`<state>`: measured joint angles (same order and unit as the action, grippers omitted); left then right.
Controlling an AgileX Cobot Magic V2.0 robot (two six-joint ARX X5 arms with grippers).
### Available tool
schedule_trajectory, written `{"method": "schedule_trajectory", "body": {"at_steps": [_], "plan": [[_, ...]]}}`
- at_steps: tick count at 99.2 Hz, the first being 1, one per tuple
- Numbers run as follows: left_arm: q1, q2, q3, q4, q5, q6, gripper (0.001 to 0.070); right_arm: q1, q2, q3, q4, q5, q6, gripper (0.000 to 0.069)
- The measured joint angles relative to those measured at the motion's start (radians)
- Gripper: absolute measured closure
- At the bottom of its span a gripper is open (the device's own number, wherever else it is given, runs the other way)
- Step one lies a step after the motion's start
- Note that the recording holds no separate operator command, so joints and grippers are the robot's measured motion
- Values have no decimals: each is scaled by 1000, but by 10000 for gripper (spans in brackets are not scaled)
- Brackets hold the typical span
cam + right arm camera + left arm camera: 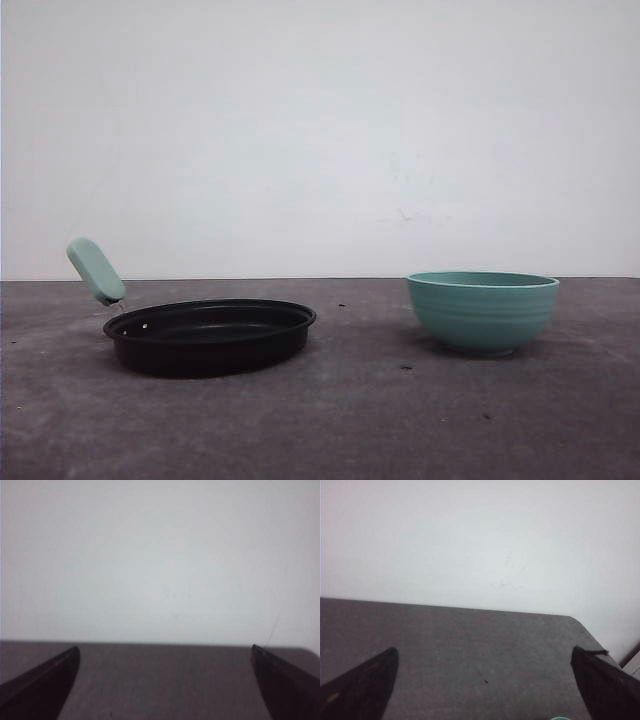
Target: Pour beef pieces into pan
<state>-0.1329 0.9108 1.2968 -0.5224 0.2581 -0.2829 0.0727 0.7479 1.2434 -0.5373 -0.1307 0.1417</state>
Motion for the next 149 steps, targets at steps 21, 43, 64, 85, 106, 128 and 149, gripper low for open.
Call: {"method": "schedule_trajectory", "body": {"at_steps": [21,43,64,85,106,128,149], "plan": [[-16,20,-135,61,3,-47,41,1,59,0,-130,0,-4,12],[-16,38,-473,246,4,-183,41,20,71,-1,-158,-1,-14,71],[-17,205,-673,372,84,-336,41,21,67,-1,-167,-1,-15,74],[-25,412,-673,568,136,-395,41,32,49,-1,-208,-1,-15,74],[-26,560,-672,719,138,-463,156,33,-5,-1,-252,0,-15,74],[-26,650,-672,805,138,-487,450,33,-54,-1,-285,26,-15,74],[-26,654,-672,848,131,-476,652,33,-65,-1,-331,27,-15,74]]}}
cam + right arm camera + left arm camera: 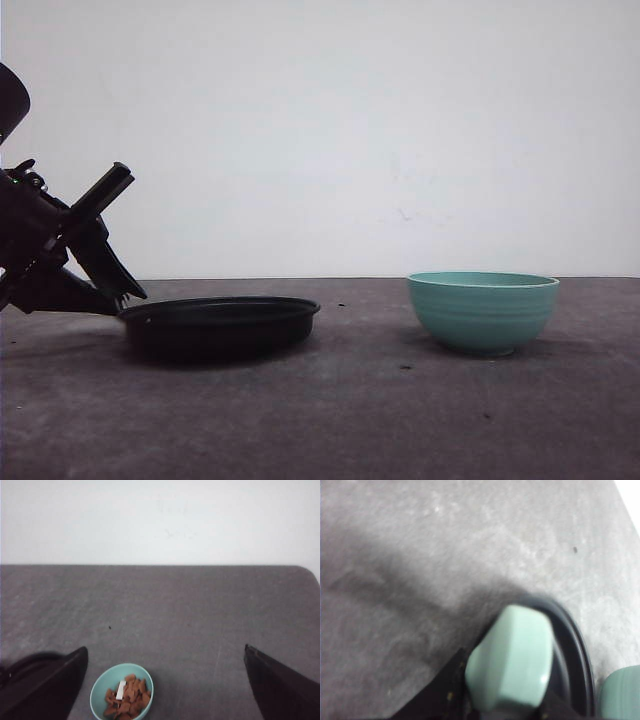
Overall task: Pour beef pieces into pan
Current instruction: 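Grasp the pan's pale green handle with the left gripper, then lift the black pan up with the left gripper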
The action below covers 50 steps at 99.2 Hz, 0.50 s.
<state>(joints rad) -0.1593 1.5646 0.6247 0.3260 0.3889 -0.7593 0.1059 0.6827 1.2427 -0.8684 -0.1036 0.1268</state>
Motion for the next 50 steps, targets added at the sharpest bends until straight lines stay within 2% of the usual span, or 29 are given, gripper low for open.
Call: {"method": "schedule_trajectory", "body": {"at_steps": [10,25,43,50], "plan": [[0,0,0,3,5,8,654,0,8,0,-19,0,0,74],[-11,-27,0,-14,45,11,654,0,43,0,-40,0,0,74],[-64,-203,0,-73,59,24,654,0,174,-21,-35,-1,0,77],[-90,-278,0,-115,51,33,654,0,251,-46,-24,-2,0,118]]}}
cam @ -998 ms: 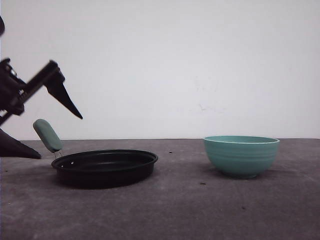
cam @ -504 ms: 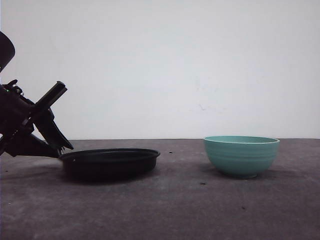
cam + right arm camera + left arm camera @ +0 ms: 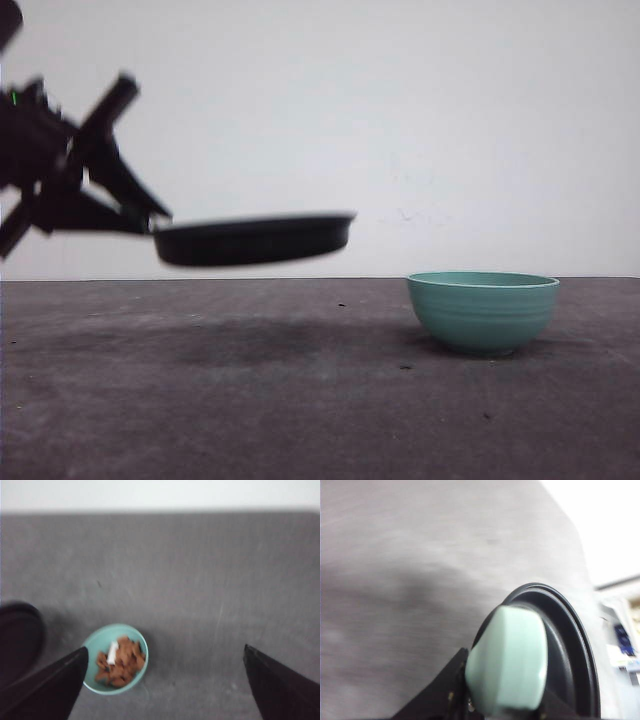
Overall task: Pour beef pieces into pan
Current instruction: 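Lift the black pan up with the left gripper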
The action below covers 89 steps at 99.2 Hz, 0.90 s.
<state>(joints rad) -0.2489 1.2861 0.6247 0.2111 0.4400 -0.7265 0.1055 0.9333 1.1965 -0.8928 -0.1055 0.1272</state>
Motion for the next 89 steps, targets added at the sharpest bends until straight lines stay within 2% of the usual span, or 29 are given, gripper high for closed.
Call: {"method": "schedule_trajectory", "body": {"at_steps": [4,15,18,23,39,57,89], "plan": [[-14,-41,0,-29,-11,2,654,0,52,-12,14,0,0,181],[-42,-147,0,-99,-25,3,654,0,206,-29,67,-33,0,405],[-45,-174,0,-113,-26,3,654,0,245,-29,90,-56,0,445],[-51,-216,0,-133,-26,4,654,0,292,-29,132,-90,1,476],[-57,-309,0,-211,-26,4,654,0,456,-29,187,-117,13,501],[-57,-365,0,-276,-26,4,654,6,636,-29,187,-213,21,502],[-61,-385,0,-295,-24,4,654,29,731,-29,235,-233,39,502]]}}
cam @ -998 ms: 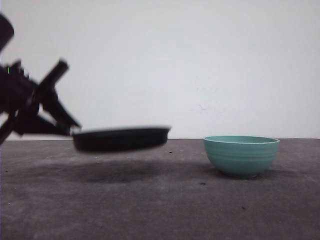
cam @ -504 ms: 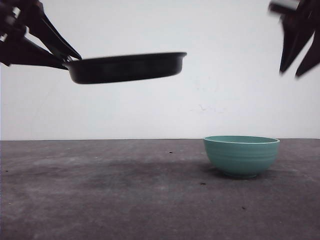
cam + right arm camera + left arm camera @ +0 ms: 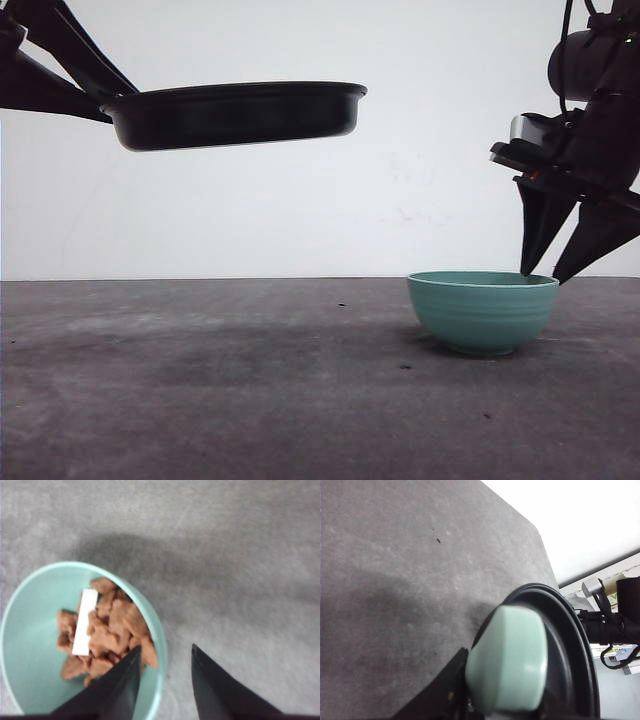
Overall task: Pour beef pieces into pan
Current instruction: 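Lift the black pan up with the left gripper, then grasp the rim of the green bowl of beef cubes with the right gripper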
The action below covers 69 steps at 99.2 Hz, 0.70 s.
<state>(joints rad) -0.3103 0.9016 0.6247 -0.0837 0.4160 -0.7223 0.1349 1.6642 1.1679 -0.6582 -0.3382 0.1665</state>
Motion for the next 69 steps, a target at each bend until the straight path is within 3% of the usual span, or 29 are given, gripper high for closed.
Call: {"method": "schedule_trajectory", "body": {"at_steps": [21,47,69], "plan": [[-1,0,0,0,0,0,654,11,38,0,37,0,42,525],[-1,0,0,-7,0,1,654,16,88,0,53,3,71,663],[-2,0,0,-62,0,17,654,16,82,0,101,1,74,675]]}}
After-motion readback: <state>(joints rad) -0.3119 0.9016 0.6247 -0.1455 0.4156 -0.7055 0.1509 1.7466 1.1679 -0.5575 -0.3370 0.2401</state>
